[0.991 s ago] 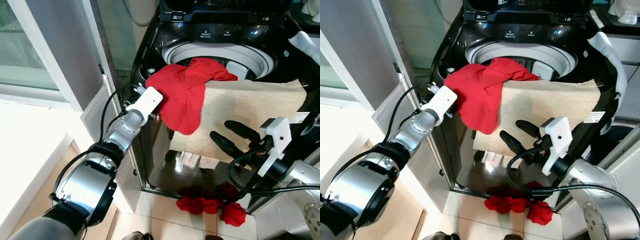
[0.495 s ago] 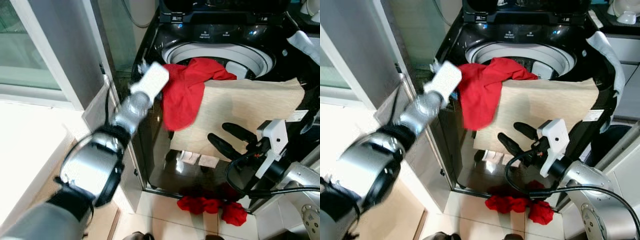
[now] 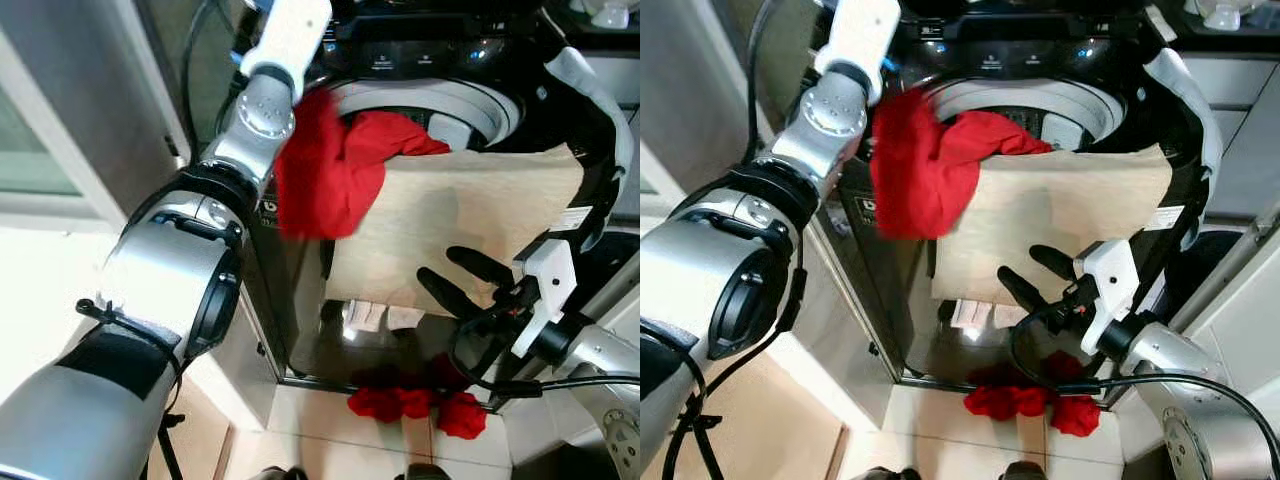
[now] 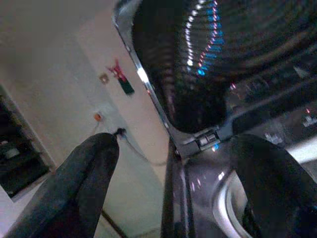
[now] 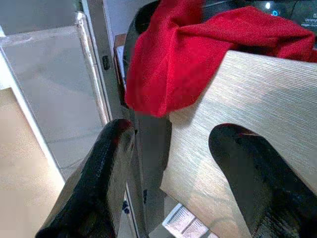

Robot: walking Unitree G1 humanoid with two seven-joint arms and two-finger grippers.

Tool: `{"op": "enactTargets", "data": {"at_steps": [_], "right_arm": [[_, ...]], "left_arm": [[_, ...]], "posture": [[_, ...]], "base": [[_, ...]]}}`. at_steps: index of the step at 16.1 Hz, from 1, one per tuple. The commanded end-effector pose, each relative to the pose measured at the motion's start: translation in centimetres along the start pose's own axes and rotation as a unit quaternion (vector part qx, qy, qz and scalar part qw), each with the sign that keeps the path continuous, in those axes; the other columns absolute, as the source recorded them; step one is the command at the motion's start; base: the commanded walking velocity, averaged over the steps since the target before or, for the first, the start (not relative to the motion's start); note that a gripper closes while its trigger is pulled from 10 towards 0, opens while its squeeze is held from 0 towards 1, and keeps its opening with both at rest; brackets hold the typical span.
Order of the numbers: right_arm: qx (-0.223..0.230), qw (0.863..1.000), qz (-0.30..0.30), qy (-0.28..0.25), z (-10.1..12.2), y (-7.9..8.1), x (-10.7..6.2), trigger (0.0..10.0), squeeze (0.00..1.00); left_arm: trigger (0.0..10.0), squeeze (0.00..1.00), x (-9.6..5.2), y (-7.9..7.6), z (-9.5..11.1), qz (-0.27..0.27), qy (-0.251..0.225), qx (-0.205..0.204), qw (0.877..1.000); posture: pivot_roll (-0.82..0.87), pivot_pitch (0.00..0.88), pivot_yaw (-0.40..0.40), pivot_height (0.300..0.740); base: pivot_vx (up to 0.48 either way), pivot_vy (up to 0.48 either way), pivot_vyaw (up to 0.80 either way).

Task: Clothes washing

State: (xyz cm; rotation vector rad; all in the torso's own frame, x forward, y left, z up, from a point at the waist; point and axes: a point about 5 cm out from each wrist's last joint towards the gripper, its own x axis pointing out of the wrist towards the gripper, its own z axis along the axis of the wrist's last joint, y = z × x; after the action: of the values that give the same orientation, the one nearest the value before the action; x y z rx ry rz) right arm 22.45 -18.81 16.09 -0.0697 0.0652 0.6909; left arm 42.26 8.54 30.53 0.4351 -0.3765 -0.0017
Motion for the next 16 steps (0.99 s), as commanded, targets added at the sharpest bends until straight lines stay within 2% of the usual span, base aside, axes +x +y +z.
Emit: {"op": "enactTargets", "data": {"at_steps": [1, 4, 6, 7, 10, 11, 12, 13, 14, 16], "right_arm": [[-0.003, 1.000, 0.000, -0.008, 0.1, 0.2, 0.1, 10.0, 0.41], [-0.002, 1.000, -0.001, -0.005, 0.1, 0.0, 0.1, 10.0, 0.40], [-0.007, 1.000, 0.007, -0.007, 0.3, -0.1, 0.6, 10.0, 0.40], [-0.008, 1.000, 0.010, -0.010, 0.4, 0.0, 0.7, 10.0, 0.40], [-0.004, 1.000, 0.009, -0.010, 0.3, 0.2, 0.6, 10.0, 0.40], [0.000, 1.000, 0.006, -0.009, 0.1, 0.3, 0.5, 10.0, 0.41], [0.002, 1.000, 0.007, -0.008, -0.1, 0.4, 0.4, 10.0, 0.40], [0.003, 1.000, 0.007, -0.008, -0.2, 0.4, 0.4, 10.0, 0.41], [0.004, 1.000, 0.008, -0.008, -0.2, 0.4, 0.4, 10.0, 0.40], [0.006, 1.000, 0.010, -0.008, -0.3, 0.5, 0.5, 10.0, 0.41]], "left_arm": [[10.0, 0.00, 0.1, 1.0, 0.3, 0.027, -0.020, -0.003, 0.999], [10.0, 0.00, 0.0, 1.1, 0.8, 0.051, -0.051, 0.011, 0.997], [10.0, 0.00, 0.3, 0.7, 1.3, 0.023, -0.035, -0.048, 0.998], [10.0, 0.00, 0.0, 0.1, 0.3, -0.044, -0.012, -0.092, 0.995], [10.0, 0.00, -0.4, -0.3, -0.6, -0.089, -0.014, -0.095, 0.991], [10.0, 0.00, -1.0, -0.7, -1.7, -0.126, -0.012, -0.094, 0.988], [10.0, 0.00, -1.9, -1.1, -3.5, -0.155, 0.009, -0.074, 0.985], [10.0, 0.00, -2.2, -1.1, -4.2, -0.162, 0.019, -0.064, 0.984], [10.0, 0.00, -2.8, -0.9, -5.8, -0.172, 0.049, -0.047, 0.983], [10.0, 0.00, -3.7, -0.7, -7.7, -0.194, 0.089, -0.051, 0.976]], "posture": [[-0.35, 0.000, 0.133, 0.740], [-0.34, 0.000, 0.115, 0.740], [-0.33, 0.000, 0.110, 0.740], [-0.33, 0.000, 0.117, 0.740], [-0.33, 0.000, 0.121, 0.740], [-0.33, 0.000, 0.122, 0.740], [-0.32, 0.000, 0.122, 0.740], [-0.32, 0.000, 0.122, 0.740], [-0.31, 0.000, 0.121, 0.740], [-0.31, 0.000, 0.125, 0.740]], "base": [[0.000, 0.000, 0.00], [0.000, 0.000, 0.00], [0.000, 0.000, 0.00], [0.000, 0.000, 0.00], [0.000, 0.000, 0.00], [0.000, 0.000, 0.00], [0.000, 0.000, 0.00], [0.000, 0.000, 0.00], [0.000, 0.000, 0.00], [0.000, 0.000, 0.00]]}}
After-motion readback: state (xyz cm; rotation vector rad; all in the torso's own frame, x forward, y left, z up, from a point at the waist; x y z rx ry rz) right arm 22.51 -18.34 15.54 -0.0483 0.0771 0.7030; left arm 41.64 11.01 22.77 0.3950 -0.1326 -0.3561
